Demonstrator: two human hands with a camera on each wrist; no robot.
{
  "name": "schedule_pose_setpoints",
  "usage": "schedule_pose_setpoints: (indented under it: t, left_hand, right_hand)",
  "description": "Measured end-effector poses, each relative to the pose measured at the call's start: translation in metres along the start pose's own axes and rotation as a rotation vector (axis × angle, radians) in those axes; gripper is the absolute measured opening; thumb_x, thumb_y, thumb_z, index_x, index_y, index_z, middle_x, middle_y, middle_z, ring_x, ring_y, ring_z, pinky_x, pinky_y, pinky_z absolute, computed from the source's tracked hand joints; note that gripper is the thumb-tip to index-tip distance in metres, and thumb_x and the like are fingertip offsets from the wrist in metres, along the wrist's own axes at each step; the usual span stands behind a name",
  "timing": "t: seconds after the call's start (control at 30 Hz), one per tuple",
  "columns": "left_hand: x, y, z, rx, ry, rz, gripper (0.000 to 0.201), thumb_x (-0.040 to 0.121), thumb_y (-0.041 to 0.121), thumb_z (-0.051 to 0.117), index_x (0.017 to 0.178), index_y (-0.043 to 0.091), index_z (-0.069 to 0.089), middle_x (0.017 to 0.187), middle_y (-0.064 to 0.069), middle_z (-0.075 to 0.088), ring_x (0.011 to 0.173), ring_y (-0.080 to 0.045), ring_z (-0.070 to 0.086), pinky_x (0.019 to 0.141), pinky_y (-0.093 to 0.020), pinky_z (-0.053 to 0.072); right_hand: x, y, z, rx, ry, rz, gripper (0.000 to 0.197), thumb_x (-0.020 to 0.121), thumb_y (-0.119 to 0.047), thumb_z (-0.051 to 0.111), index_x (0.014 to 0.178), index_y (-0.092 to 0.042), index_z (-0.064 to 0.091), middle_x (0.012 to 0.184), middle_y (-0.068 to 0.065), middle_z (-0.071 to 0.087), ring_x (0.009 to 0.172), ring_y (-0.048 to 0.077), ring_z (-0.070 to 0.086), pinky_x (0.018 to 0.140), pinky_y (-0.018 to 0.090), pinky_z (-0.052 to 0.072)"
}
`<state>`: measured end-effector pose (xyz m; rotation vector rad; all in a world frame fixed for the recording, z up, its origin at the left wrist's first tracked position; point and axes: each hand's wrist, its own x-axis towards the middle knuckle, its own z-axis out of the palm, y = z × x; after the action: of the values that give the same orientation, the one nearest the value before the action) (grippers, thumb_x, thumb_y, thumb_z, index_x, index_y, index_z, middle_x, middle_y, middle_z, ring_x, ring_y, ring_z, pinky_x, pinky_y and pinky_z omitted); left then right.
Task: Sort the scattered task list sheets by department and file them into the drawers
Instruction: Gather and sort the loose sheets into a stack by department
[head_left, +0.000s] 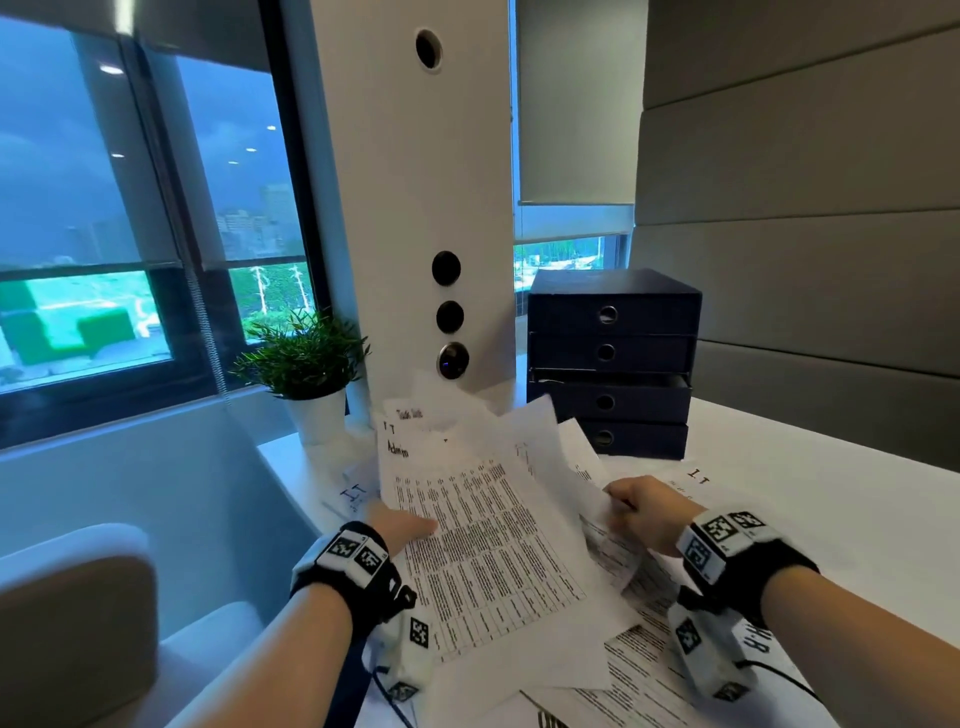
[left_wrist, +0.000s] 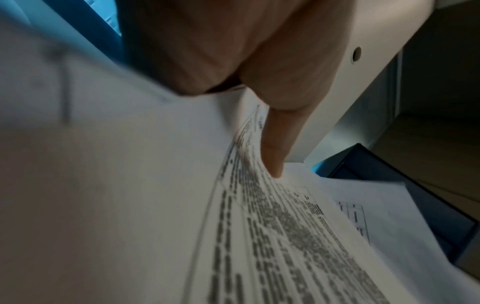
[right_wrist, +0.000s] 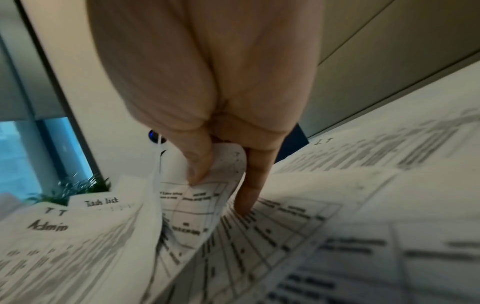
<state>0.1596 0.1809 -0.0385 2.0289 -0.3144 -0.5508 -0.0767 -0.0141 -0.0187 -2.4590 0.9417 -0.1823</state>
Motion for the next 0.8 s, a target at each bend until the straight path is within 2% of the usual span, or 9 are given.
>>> schedule_pose_setpoints:
  t: [0.07,0.17,0.23,0.3,0.37,0.47,0.6,0.7,0.8]
  left_hand:
    - [0.004,-0.001,0.004,0.073,0.028,-0.014,0.062,0.074,0.009,0.078,0.127,0.0,0.046,0.128,-0.019,0.057,0.116,-0.033,0.055,0.095,-0.039,0.046]
    - [0.007,0.003,0.006,0.197,0.056,-0.009,0.053,0.084,0.004,0.065,0.131,-0.006,0.042,0.13,-0.023,0.053,0.119,-0.034,0.054,0.098,-0.037,0.045]
    - [0.008,0.008,0.0,0.178,0.089,0.028,0.052,0.087,0.003,0.061,0.133,-0.007,0.04,0.131,-0.024,0.052,0.116,-0.033,0.054,0.096,-0.036,0.043]
    - [0.006,0.013,-0.011,0.138,0.181,0.088,0.037,0.09,0.002,0.056,0.125,-0.004,0.047,0.123,-0.021,0.056,0.107,-0.03,0.055,0.089,-0.034,0.045]
    - [-0.001,0.02,-0.025,0.018,0.311,0.15,0.027,0.087,0.001,0.059,0.113,-0.004,0.055,0.11,-0.019,0.062,0.104,-0.032,0.059,0.08,-0.029,0.046]
    - [-0.017,0.033,-0.04,-0.158,0.36,0.212,0.025,0.082,-0.004,0.062,0.107,-0.004,0.06,0.101,-0.02,0.064,0.1,-0.034,0.062,0.079,-0.029,0.047]
    - [-0.032,0.047,-0.043,-0.225,0.361,0.288,0.025,0.08,-0.006,0.062,0.105,-0.003,0.064,0.097,-0.021,0.066,0.081,-0.028,0.061,0.075,-0.028,0.048]
    - [-0.039,0.053,-0.045,-0.274,0.362,0.317,0.028,0.08,-0.008,0.06,0.106,-0.001,0.065,0.093,-0.016,0.066,0.077,-0.025,0.059,0.075,-0.026,0.047]
    - [-0.045,0.057,-0.044,-0.314,0.379,0.334,0.03,0.081,-0.007,0.061,0.11,0.0,0.064,0.093,-0.015,0.065,0.08,-0.024,0.058,0.079,-0.026,0.045]
  right_hand:
    - [0.003,-0.009,0.005,-0.016,-0.052,-0.043,0.019,0.086,-0.001,0.044,0.084,-0.013,0.059,0.083,0.001,0.062,0.081,0.015,0.056,0.07,0.027,0.046]
    - [0.004,-0.016,0.007,-0.012,-0.129,-0.037,0.034,0.09,-0.014,0.05,0.119,-0.031,0.059,0.114,-0.007,0.064,0.106,0.015,0.059,0.088,0.03,0.049]
    - [-0.001,-0.013,0.004,-0.036,-0.184,-0.008,0.049,0.089,-0.033,0.06,0.136,-0.029,0.046,0.131,-0.007,0.056,0.117,0.017,0.053,0.1,0.033,0.042]
    - [-0.006,-0.002,0.003,-0.158,-0.272,0.05,0.068,0.084,-0.052,0.061,0.142,-0.028,0.036,0.141,-0.007,0.047,0.127,0.017,0.045,0.108,0.033,0.033]
    - [-0.011,0.014,0.003,-0.298,-0.331,0.078,0.082,0.075,-0.068,0.059,0.143,-0.032,0.031,0.147,-0.007,0.04,0.127,0.016,0.042,0.11,0.037,0.03]
    - [-0.018,0.023,0.0,-0.336,-0.371,0.11,0.1,0.063,-0.081,0.058,0.145,-0.034,0.024,0.151,-0.005,0.036,0.131,0.018,0.04,0.111,0.041,0.031]
    - [-0.033,0.014,-0.004,-0.348,-0.333,0.15,0.084,0.085,-0.056,0.059,0.152,-0.028,0.015,0.158,-0.003,0.021,0.143,0.019,0.025,0.116,0.037,0.02]
    - [-0.033,0.018,-0.004,-0.395,-0.259,0.165,0.086,0.083,-0.053,0.062,0.152,-0.032,0.014,0.16,-0.002,0.014,0.144,0.02,0.023,0.118,0.039,0.02]
    - [-0.037,0.013,-0.005,-0.327,-0.229,0.07,0.096,0.076,-0.054,0.069,0.151,-0.033,0.013,0.16,-0.006,0.01,0.144,0.02,0.022,0.118,0.04,0.022]
